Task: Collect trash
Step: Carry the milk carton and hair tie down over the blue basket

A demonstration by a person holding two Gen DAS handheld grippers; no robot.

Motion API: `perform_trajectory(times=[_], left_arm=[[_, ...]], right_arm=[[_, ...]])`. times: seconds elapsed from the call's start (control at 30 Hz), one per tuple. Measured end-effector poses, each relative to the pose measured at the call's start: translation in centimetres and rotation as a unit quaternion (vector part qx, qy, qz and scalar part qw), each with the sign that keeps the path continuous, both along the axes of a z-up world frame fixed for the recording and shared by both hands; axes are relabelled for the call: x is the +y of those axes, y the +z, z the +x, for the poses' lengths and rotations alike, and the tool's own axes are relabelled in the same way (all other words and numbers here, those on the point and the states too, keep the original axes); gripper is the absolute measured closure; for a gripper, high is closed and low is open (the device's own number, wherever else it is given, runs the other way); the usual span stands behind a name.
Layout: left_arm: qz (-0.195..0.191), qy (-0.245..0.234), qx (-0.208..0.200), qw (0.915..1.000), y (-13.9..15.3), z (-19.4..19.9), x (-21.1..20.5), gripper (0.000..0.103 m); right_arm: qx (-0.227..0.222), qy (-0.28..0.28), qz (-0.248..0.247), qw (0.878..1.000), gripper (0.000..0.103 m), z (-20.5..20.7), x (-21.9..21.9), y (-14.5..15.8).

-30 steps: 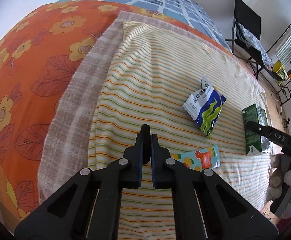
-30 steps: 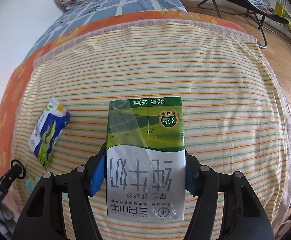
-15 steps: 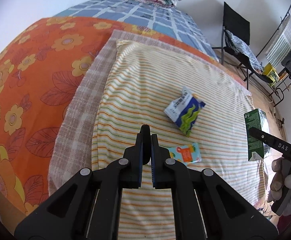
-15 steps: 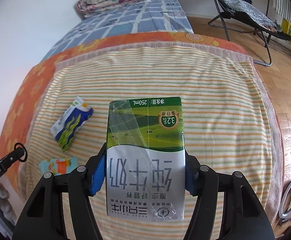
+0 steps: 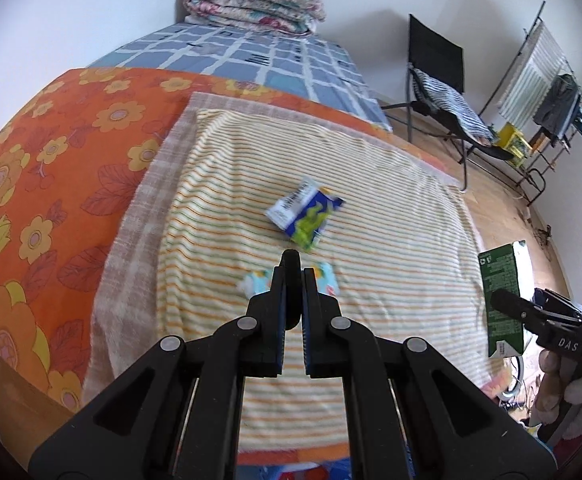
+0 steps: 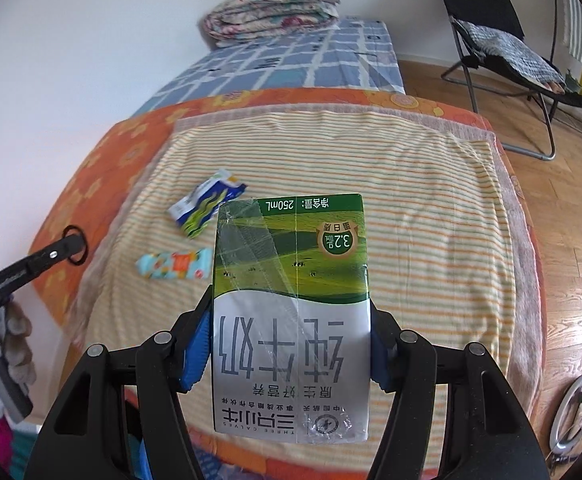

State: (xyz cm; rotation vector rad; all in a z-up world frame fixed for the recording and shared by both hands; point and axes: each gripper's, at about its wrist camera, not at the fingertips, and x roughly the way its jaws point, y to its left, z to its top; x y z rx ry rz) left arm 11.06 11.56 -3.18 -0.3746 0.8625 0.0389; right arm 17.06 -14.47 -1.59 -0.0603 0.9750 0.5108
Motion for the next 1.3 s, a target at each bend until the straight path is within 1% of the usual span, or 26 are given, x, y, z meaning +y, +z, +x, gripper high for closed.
perform_trajectory(times=[0.1,0.2,0.3,0.5,0.63,0.73,1.03,1.3], left_arm=[[0.006,-0.016,-0.004,0.9998,0.3,-1.5,-1.7,0.099],[0.004,-0.030,-0.007,0.9995,0.4,-3.1,-3.1,0.099],[0.003,-0.045,-0.005,0.9990,0.1,-4.6,-4.6,0.099],[-0.014,-0.068,0.006,0.9976,-1.1,-7.6,-6.8,0.099],[-0.016,-0.080,0.022,0.9964,-2.6,-9.2,-8.2,0.099],[-0.016,-0.090,0.038,0.9951,-3.9,-10.0,-9.0,0.099],[-0.016,-0.112,0.073,0.9909,-6.9,-12.3,-11.0,0.099],[-0.009,-0.126,0.105,0.9864,-9.6,-13.9,-12.2,0.099]], right_arm=[[-0.017,0.018,-0.005,1.000,0.040,-2.5,-0.1,0.6],[-0.024,0.037,-0.007,0.999,0.040,-4.5,-0.2,0.7],[-0.027,0.058,-0.012,0.998,0.040,-6.6,-0.2,0.4],[-0.031,0.097,-0.024,0.995,0.040,-11.0,-0.5,-0.8],[-0.005,0.115,-0.020,0.993,0.040,-13.4,-1.2,-2.7],[0.011,0.125,-0.026,0.992,0.040,-14.8,-1.6,-4.1],[0.079,0.138,-0.038,0.987,0.040,-17.6,-2.5,-8.8],[0.097,0.155,-0.058,0.981,0.040,-18.7,-2.0,-10.8]])
